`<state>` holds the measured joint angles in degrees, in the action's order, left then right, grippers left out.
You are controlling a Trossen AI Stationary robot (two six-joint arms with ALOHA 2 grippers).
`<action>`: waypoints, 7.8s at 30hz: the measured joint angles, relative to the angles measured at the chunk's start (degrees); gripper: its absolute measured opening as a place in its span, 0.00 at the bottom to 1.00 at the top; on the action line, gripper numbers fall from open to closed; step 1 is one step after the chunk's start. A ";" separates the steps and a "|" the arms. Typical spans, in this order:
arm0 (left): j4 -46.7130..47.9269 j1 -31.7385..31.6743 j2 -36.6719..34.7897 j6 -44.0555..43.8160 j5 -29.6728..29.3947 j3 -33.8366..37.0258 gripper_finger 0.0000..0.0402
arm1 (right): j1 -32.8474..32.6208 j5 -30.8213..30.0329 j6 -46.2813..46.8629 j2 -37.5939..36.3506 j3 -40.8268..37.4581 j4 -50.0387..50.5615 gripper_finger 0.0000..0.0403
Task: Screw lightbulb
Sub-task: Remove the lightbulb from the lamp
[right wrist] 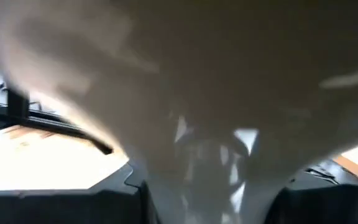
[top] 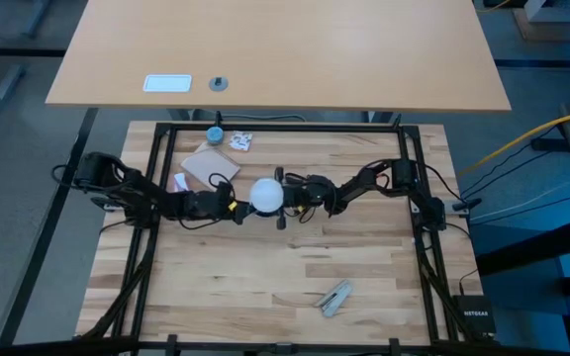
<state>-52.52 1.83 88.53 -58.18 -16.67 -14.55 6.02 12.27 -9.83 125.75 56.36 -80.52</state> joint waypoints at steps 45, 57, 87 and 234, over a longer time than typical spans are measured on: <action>-6.96 -11.59 -7.96 -6.87 1.73 7.20 0.19 | 0.24 11.87 -2.75 -0.11 0.07 3.00 0.41; -7.60 -12.69 -8.17 14.20 -2.85 4.07 0.30 | -0.30 9.01 -0.65 0.52 -0.44 3.31 0.41; -1.45 0.83 -8.04 21.21 16.55 3.81 0.20 | 0.78 -18.04 9.58 0.13 0.00 10.62 0.41; 23.32 8.71 11.28 60.40 -6.80 -15.90 0.33 | -1.51 -39.28 17.73 0.02 8.46 31.39 0.41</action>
<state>-29.20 10.54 99.81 2.21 -23.47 -30.46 4.51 -27.01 7.91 125.78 64.82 -49.12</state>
